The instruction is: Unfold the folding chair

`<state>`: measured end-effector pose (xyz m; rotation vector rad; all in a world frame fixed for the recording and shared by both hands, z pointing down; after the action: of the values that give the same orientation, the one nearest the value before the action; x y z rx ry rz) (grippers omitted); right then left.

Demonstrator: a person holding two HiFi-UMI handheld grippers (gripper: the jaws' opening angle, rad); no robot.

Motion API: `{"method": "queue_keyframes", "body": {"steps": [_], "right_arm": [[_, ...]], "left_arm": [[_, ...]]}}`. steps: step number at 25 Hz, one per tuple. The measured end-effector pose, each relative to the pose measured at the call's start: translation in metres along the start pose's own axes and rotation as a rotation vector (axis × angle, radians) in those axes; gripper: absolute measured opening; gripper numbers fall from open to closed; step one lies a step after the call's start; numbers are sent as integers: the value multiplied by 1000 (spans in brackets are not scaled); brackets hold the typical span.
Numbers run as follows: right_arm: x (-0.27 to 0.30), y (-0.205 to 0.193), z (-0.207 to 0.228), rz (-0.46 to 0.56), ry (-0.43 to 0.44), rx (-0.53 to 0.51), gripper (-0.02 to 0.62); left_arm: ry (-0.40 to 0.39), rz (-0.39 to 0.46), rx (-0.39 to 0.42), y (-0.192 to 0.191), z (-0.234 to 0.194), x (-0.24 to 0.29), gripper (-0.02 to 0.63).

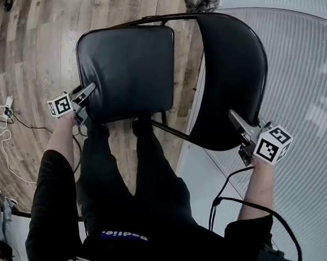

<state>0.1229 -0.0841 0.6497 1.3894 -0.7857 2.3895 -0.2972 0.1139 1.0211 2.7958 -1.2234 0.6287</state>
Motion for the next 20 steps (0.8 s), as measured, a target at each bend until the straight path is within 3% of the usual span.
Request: {"method": "queue_keyframes", "body": {"steps": [4, 7, 9, 11, 17, 20], "right_arm": [[0, -1, -1, 8, 7, 2, 94], [-2, -2, -4, 14, 20, -13, 105], [-3, -1, -9, 6, 27, -34, 136], [-6, 0, -8, 28, 17, -39, 207], [-42, 14, 3, 191, -82, -35, 240], [-67, 21, 3, 257, -118, -45, 241]], "left_arm": [[-41, 20, -11, 0, 1, 1, 278], [-24, 13, -2, -1, 4, -1, 284], [20, 0, 38, 2, 6, -5, 292], [70, -12, 87, 6, 8, -11, 308], [253, -31, 177, 15, 15, -39, 310], [273, -20, 181, 18, 35, -56, 308]]}}
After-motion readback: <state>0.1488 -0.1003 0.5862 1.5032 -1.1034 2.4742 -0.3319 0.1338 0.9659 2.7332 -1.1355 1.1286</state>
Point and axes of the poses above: the fingertips, and each gripper's own axes: x forward along the fingers, z to its right, y out of its top, the point moved 5 cm from there along -x, backward along the fingers, and after that the axes turned 2 degrees about x, right-handed, at the moved point
